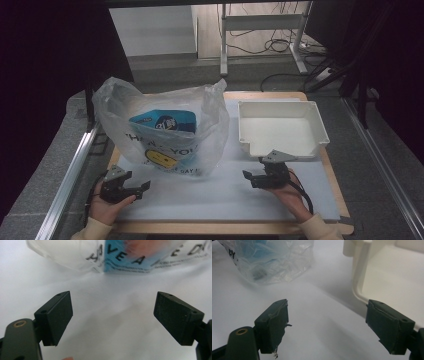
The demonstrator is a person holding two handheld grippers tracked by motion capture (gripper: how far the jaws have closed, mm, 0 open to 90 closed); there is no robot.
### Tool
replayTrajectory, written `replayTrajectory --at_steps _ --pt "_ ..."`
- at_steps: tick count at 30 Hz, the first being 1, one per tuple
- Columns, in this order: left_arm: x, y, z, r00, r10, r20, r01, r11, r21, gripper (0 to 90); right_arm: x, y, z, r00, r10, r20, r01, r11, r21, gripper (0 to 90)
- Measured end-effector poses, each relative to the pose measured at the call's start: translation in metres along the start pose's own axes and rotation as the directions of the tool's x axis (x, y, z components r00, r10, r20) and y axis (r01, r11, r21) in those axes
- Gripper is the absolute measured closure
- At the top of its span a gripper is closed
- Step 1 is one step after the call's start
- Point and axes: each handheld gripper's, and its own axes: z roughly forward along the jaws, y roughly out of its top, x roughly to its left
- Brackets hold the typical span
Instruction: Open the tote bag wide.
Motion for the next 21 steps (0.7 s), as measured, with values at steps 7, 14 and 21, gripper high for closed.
replayTrajectory --at_steps 7,14,21 --pt "-0.002 -0.002 -0.009 1.0000 -0.007 -0.004 0.007 0.9998 -0.016 16.9 -0.001 -0.003 -0.004 1.0000 -0.009 0.003 0.009 1.000 -0.012 18.7" --pt "-0.005 -0.004 -0.012 0.9999 0.001 0.011 -0.001 0.9996 -0.027 16.0 0.006 -0.004 -0.004 0.9998 -0.013 0.013 0.013 1.000 -0.006 19.0" --pt "-0.003 -0.005 -0.014 0.9997 0.005 0.025 -0.004 0.9994 -0.033 16.8 0.003 -0.004 -0.004 0.9999 0.016 0.000 -0.016 0.999 -0.035 19.6"
